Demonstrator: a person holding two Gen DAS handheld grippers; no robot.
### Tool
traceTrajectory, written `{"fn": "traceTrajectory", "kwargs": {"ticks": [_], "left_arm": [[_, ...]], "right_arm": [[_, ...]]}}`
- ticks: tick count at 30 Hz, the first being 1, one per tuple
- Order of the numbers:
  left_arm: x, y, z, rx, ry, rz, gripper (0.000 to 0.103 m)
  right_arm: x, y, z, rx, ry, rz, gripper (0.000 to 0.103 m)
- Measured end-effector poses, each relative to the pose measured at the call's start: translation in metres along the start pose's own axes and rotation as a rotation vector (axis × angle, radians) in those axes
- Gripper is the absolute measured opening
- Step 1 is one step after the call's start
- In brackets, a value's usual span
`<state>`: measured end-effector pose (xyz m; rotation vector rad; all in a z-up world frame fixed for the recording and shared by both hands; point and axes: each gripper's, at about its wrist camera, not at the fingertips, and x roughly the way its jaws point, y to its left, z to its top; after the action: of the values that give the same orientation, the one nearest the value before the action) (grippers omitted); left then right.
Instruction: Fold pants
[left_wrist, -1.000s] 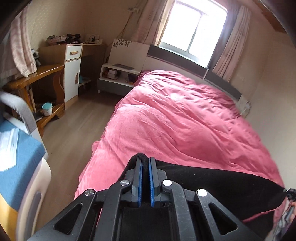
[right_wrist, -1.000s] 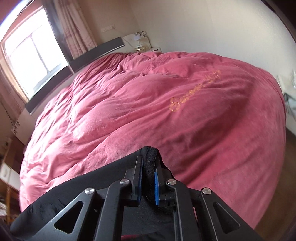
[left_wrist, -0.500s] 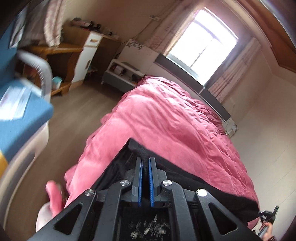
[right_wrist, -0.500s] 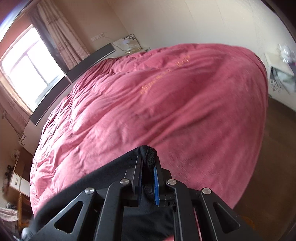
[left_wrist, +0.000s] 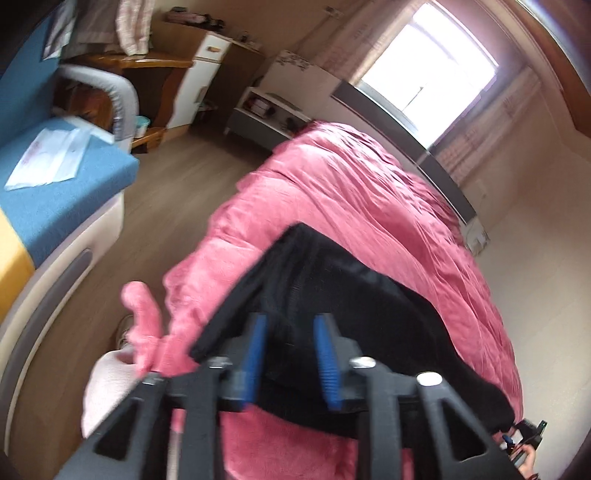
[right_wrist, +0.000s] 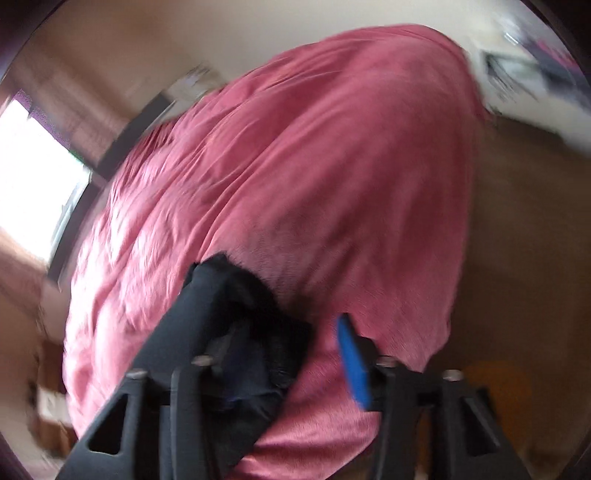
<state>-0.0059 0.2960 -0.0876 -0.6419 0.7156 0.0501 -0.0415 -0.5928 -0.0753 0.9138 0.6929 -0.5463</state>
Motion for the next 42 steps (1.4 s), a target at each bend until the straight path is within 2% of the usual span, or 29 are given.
{"fn": "traceTrajectory", "kwargs": {"ticks": [2,4,6,9,12,16,18,19,20,22,24,25,26,28,31,32,34,36,38,39,40,42], "left_arm": [[0.009,-0.010,-0.001,0.001,0.017,-0.012,0.048],[0.022,-0.017,-0.003,-0.021,0.043,-0.012,0.048],[0.036,-0.023,-0.005,-0.043,0.075,-0.029,0.049],[0.053,-0.029,-0.009,-0.052,0.105,0.019,0.053],[0.065,-0.035,-0.014,-0.016,0.128,0.079,0.053],[0.066,-0.043,-0.018,0.059,0.129,0.116,0.051],[0.066,-0.043,-0.018,0.078,0.133,0.120,0.051],[0.066,-0.041,-0.017,0.074,0.132,0.115,0.051],[0.065,-0.039,-0.017,0.064,0.131,0.113,0.050],[0.064,-0.033,-0.016,0.034,0.130,0.106,0.044],[0.063,-0.028,-0.016,0.016,0.130,0.094,0.039],[0.063,-0.026,-0.016,0.012,0.132,0.090,0.038],[0.063,-0.025,-0.016,0.009,0.132,0.084,0.038],[0.063,-0.024,-0.016,0.006,0.131,0.078,0.038],[0.064,-0.023,-0.017,0.006,0.134,0.075,0.038],[0.064,-0.023,-0.017,0.006,0.136,0.075,0.039],[0.061,-0.023,-0.017,0.000,0.141,0.073,0.040],[0.058,-0.021,-0.018,-0.010,0.142,0.068,0.040],[0.056,-0.021,-0.020,-0.017,0.142,0.064,0.040],[0.056,-0.021,-0.021,-0.017,0.140,0.065,0.040],[0.056,-0.022,-0.022,-0.014,0.139,0.068,0.040],[0.057,-0.023,-0.023,-0.009,0.139,0.071,0.040]], "right_arm": [[-0.013,-0.013,-0.007,0.088,-0.039,0.058,0.058],[-0.021,-0.018,-0.015,0.120,-0.044,0.113,0.058],[-0.022,-0.012,-0.023,0.100,-0.018,0.194,0.058],[-0.012,0.006,-0.027,0.043,0.028,0.263,0.058],[0.005,0.028,-0.027,-0.018,0.042,0.261,0.058],[0.038,0.043,-0.019,0.019,0.106,0.183,0.058],[0.048,0.052,-0.010,0.044,0.141,0.155,0.025],[0.049,0.062,-0.004,0.023,0.150,0.144,0.012],[0.045,0.070,-0.001,0.001,0.142,0.153,0.012],[0.020,0.090,0.003,-0.067,0.070,0.276,0.012],[-0.017,0.103,0.001,-0.134,-0.046,0.469,0.012],[-0.030,0.104,-0.002,-0.161,-0.088,0.510,0.012],[-0.036,0.102,-0.006,-0.186,-0.119,0.510,0.012],[-0.023,0.088,-0.013,-0.188,-0.087,0.429,0.013],[0.038,0.033,-0.026,-0.044,0.102,0.194,0.020],[0.046,0.020,-0.031,-0.004,0.126,0.174,0.025],[0.048,-0.001,-0.043,0.084,0.117,0.234,0.028],[0.040,-0.001,-0.044,0.107,0.130,0.284,0.034],[0.029,0.010,-0.044,0.065,0.106,0.301,0.053],[0.025,0.019,-0.045,0.024,0.114,0.278,0.055],[0.024,0.022,-0.046,0.005,0.130,0.258,0.055],[0.027,0.040,-0.048,-0.068,0.168,0.196,0.035]]}}
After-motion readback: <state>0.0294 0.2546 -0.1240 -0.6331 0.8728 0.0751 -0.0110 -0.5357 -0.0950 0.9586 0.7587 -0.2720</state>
